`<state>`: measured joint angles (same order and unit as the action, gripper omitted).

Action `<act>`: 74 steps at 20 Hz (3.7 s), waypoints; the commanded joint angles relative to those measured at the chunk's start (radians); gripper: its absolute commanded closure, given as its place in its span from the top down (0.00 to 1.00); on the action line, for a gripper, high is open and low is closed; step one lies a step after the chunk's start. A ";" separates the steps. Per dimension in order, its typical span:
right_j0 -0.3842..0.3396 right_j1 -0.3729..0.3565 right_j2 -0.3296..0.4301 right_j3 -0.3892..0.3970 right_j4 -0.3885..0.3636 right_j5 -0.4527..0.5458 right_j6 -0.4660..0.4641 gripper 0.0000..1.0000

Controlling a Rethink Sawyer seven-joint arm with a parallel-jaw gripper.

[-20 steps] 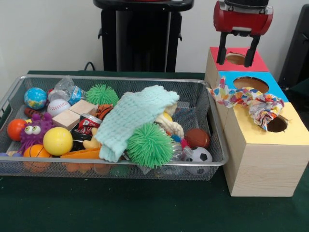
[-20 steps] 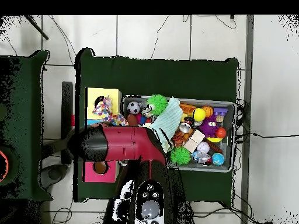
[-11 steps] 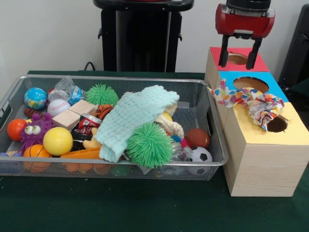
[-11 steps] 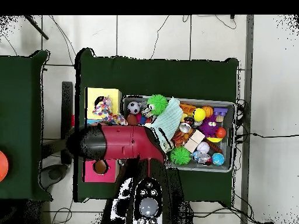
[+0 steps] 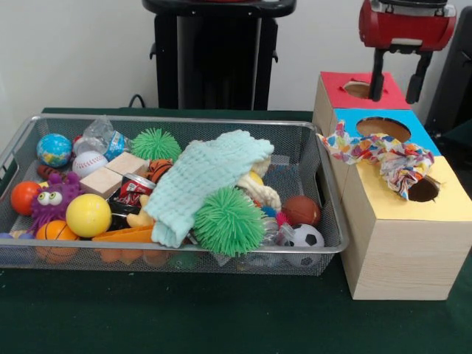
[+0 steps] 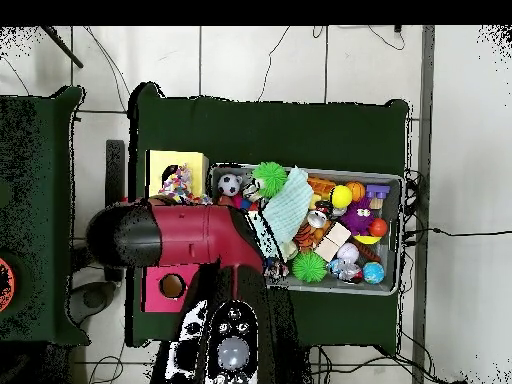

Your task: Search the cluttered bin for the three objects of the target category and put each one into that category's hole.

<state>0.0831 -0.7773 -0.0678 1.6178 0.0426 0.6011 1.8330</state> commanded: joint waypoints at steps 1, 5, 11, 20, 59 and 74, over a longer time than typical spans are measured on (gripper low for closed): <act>-0.009 0.057 0.023 -0.030 0.034 -0.039 0.206 0.00; -0.014 0.066 0.031 -0.024 0.039 -0.070 0.194 0.00; -0.006 0.087 0.027 -0.035 0.044 -0.109 0.203 0.00; 0.011 0.135 0.004 -0.047 0.034 -0.120 0.198 0.00; 0.029 0.150 -0.011 -0.078 0.028 -0.058 0.163 0.00; 0.046 0.149 -0.015 -0.094 0.047 -0.067 0.195 0.00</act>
<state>0.1251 -0.6310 -0.0896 1.5501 0.0607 0.5142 1.8330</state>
